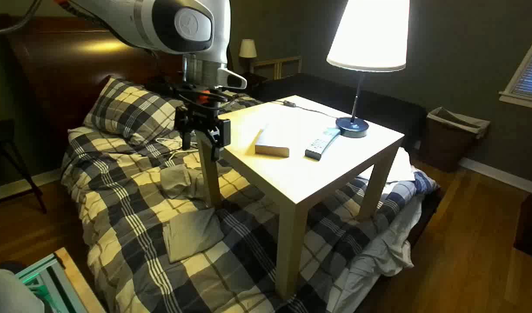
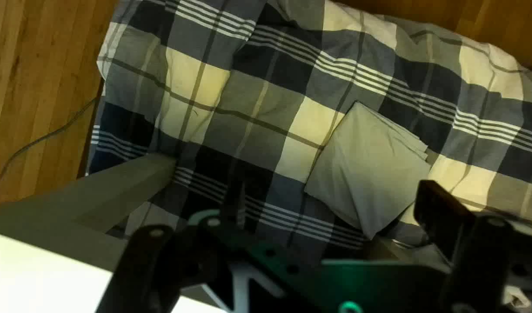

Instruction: Turn off the lamp by pressing the button on the lamp base

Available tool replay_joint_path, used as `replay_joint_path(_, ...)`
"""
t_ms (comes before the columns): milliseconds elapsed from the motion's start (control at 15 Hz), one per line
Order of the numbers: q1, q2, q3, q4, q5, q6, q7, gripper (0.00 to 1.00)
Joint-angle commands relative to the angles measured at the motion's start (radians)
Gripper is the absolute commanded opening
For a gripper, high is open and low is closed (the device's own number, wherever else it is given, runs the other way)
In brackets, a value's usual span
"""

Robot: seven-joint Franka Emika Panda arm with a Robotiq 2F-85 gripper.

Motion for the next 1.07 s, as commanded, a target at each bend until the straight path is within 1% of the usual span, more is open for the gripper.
replay_joint_path(0, -0.001, 0.000, 0.001, 0.001, 0.000, -0.001, 0.000, 1.00)
replay_joint_path(933, -0.001, 0.000, 0.001, 0.001, 0.000, -0.001, 0.000, 1.00)
replay_joint_path(1000, -0.007, 0.011, -0.002, 0.007, -0.011, 0.033, 0.001, 1.00)
